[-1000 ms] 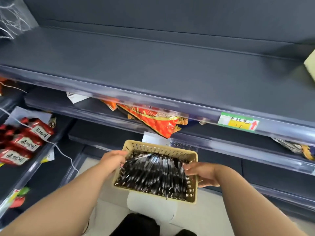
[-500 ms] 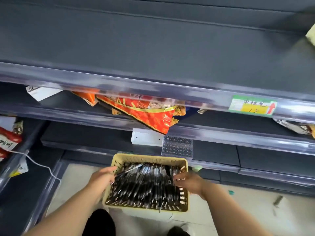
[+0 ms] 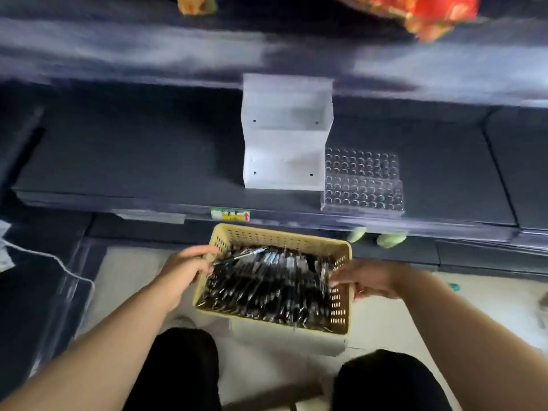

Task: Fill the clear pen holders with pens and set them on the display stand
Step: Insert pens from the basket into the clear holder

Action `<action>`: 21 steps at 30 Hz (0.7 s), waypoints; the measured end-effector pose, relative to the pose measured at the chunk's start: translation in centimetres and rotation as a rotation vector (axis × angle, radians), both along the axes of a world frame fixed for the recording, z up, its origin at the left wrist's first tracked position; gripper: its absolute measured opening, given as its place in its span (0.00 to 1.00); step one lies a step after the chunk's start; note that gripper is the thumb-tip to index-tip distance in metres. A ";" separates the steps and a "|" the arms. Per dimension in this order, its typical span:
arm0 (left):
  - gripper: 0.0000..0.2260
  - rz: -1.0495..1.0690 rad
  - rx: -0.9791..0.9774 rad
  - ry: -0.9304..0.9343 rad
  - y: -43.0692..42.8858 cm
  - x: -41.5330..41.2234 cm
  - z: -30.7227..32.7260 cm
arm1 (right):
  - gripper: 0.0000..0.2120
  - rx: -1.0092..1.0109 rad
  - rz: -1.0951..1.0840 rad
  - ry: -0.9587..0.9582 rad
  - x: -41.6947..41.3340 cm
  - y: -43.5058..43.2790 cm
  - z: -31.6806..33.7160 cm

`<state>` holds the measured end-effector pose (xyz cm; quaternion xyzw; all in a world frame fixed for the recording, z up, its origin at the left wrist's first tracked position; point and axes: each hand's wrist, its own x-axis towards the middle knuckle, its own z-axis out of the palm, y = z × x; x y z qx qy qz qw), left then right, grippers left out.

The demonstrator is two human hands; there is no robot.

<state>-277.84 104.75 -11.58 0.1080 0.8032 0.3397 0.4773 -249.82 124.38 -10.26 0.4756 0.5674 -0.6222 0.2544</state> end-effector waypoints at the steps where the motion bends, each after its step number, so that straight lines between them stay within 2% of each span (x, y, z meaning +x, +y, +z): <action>1: 0.21 0.030 0.030 0.007 0.1 -0.1 -1.9 | 0.05 0.002 0.018 0.013 -0.2 0.2 -1.2; 6: 0.18 0.275 0.215 -0.119 -1.3 0.3 -7.7 | 0.07 0.090 0.030 0.131 -0.6 -0.4 -4.6; 9: 0.14 0.370 0.273 -0.240 -2.0 1.0 -9.3 | 0.15 0.184 0.019 0.212 -0.1 -1.1 -6.2; 11: 0.13 0.341 0.311 -0.123 -1.8 1.6 -9.4 | 0.16 0.282 -0.007 0.251 0.7 -2.0 -7.1; 13: 0.14 0.327 0.361 -0.010 -2.1 2.2 -8.6 | 0.15 0.351 -0.148 0.297 1.7 -3.6 -7.5; 16: 0.15 0.333 0.379 -0.109 -3.3 3.6 -7.7 | 0.13 0.386 -0.412 0.359 3.3 -6.3 -6.9; 18: 0.14 0.278 0.354 -0.140 -4.1 4.6 -7.3 | 0.12 0.444 -0.422 0.327 4.3 -7.9 -6.6; 21: 0.14 0.146 0.342 -0.088 -4.3 5.5 -7.1 | 0.12 0.502 -0.436 0.273 5.5 -8.9 -6.8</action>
